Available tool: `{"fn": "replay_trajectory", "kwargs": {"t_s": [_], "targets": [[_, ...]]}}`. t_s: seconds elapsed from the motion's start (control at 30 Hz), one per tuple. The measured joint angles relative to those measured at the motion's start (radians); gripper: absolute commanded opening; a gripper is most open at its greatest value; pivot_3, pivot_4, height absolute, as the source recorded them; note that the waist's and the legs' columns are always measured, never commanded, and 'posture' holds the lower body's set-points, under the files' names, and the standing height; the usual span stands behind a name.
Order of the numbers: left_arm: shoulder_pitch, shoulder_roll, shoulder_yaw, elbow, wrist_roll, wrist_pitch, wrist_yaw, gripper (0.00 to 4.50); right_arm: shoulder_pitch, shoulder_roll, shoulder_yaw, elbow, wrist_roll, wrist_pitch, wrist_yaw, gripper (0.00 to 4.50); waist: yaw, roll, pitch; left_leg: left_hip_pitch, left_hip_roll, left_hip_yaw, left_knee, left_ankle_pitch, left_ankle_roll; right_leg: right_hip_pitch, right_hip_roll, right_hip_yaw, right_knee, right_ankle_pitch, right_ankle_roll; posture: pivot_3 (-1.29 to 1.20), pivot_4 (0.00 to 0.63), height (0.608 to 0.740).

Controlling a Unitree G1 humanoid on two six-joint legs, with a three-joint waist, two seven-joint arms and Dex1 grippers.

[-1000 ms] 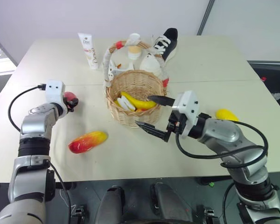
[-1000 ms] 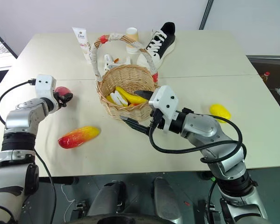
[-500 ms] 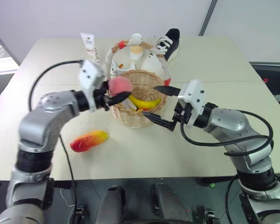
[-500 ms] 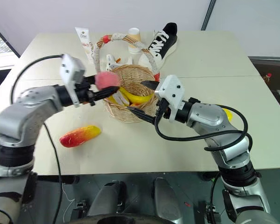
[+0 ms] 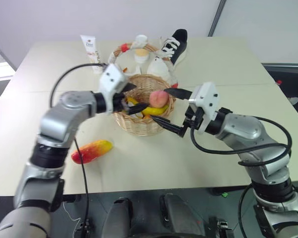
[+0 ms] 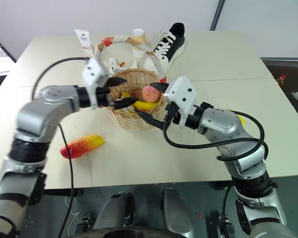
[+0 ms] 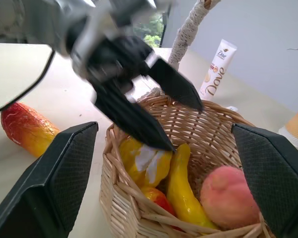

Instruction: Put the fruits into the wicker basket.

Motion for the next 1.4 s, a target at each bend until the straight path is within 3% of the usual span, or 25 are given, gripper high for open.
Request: {"fn": "replay_trajectory", "kwargs": {"t_s": [0.1, 0.2, 0.3, 0.47, 0.7, 0.8, 0.9, 0.97, 1.1, 1.27, 1.4], "targets": [[0.136, 0.205, 0.100, 0.009, -0.027, -0.019, -0.161, 4.46, 0.015, -0.017, -0.002, 0.003, -0.003, -0.004, 0.018, 4.50, 0.003, 0.000, 0.000, 0.000, 0.000, 0.000, 0.000, 0.000, 0.000, 0.000, 0.000, -0.001, 0.000, -0.001, -0.001, 0.00, 0.150, 0.740], [0.234, 0.313, 0.130, 0.011, -0.039, -0.035, -0.271, 4.46, 0.018, -0.021, 0.000, 0.010, -0.010, -0.013, 0.037, 4.50, 0.016, 0.000, 0.000, -0.001, 0.000, 0.000, 0.000, 0.000, 0.000, 0.001, -0.002, -0.002, 0.000, -0.001, -0.001, 0.00, 0.150, 0.740], [0.314, 0.385, 0.121, -0.001, -0.009, -0.077, -0.332, 4.46, 0.017, -0.020, 0.002, 0.021, -0.016, -0.032, 0.060, 4.50, 0.022, 0.000, 0.000, -0.001, 0.000, 0.000, 0.001, 0.000, 0.000, 0.003, -0.003, -0.001, -0.003, -0.001, -0.001, 0.00, 0.150, 0.740], [0.368, 0.412, 0.013, -0.044, 0.088, -0.162, -0.350, 4.46, 0.005, -0.003, 0.013, 0.039, -0.020, -0.043, 0.085, 4.50, 0.030, 0.000, 0.000, -0.001, 0.000, 0.002, 0.000, 0.000, 0.001, 0.002, -0.002, -0.001, -0.003, -0.001, -0.001, 0.00, 0.150, 0.740], [0.337, 0.361, -0.141, -0.040, 0.192, -0.201, -0.347, 4.46, 0.001, 0.012, 0.030, 0.033, -0.020, -0.039, 0.082, 4.50, 0.030, 0.000, 0.000, -0.001, 0.000, 0.002, 0.000, 0.000, 0.001, 0.002, -0.001, -0.002, -0.003, -0.001, -0.001, 0.00, 0.150, 0.740], [0.328, 0.356, -0.181, -0.013, 0.238, -0.235, -0.349, 3.74, 0.006, 0.020, 0.034, 0.013, -0.020, -0.032, 0.068, 4.50, 0.028, 0.000, 0.000, -0.001, 0.000, 0.002, 0.000, 0.000, 0.001, 0.001, 0.000, -0.002, -0.002, -0.001, -0.001, 0.00, 0.150, 0.740], [0.305, 0.330, -0.181, 0.021, 0.239, -0.244, -0.354, 2.19, 0.019, 0.024, 0.035, -0.010, -0.020, -0.025, 0.056, 4.50, 0.031, 0.000, 0.000, -0.001, 0.000, 0.002, 0.000, 0.000, 0.001, 0.001, 0.000, -0.002, -0.002, -0.001, -0.001, 0.00, 0.150, 0.740], [0.288, 0.326, -0.180, 0.033, 0.238, -0.253, -0.359, 1.66, 0.024, 0.027, 0.035, -0.016, -0.020, -0.021, 0.051, 4.50, 0.030, 0.000, 0.000, -0.001, 0.000, 0.002, 0.001, 0.000, 0.001, 0.001, 0.000, -0.002, -0.002, -0.001, -0.001, 0.00, 0.150, 0.740], [0.249, 0.279, -0.110, 0.061, 0.179, -0.250, -0.363, 1.66, 0.046, 0.026, 0.035, -0.020, -0.022, -0.021, 0.047, 4.50, 0.031, 0.000, 0.000, -0.002, 0.000, 0.002, 0.001, 0.000, 0.001, 0.001, 0.000, -0.002, -0.002, -0.001, -0.001, 0.00, 0.150, 0.740], [0.072, 0.076, 0.032, 0.027, -0.004, -0.116, -0.224, 1.66, 0.056, -0.008, -0.002, -0.016, -0.028, -0.028, 0.053, 4.50, 0.036, -0.001, 0.000, -0.004, -0.001, 0.000, 0.004, -0.001, 0.001, 0.002, -0.002, -0.004, -0.001, 0.000, 0.000, 0.00, 0.150, 0.740], [-0.037, -0.055, -0.031, 0.017, 0.069, -0.102, -0.057, 1.66, 0.064, -0.043, -0.041, 0.001, -0.036, -0.034, 0.059, 4.50, 0.035, -0.001, 0.000, -0.003, -0.003, -0.001, 0.004, -0.001, 0.001, 0.002, -0.001, -0.003, -0.001, 0.000, 0.000, 0.00, 0.150, 0.740]]}}
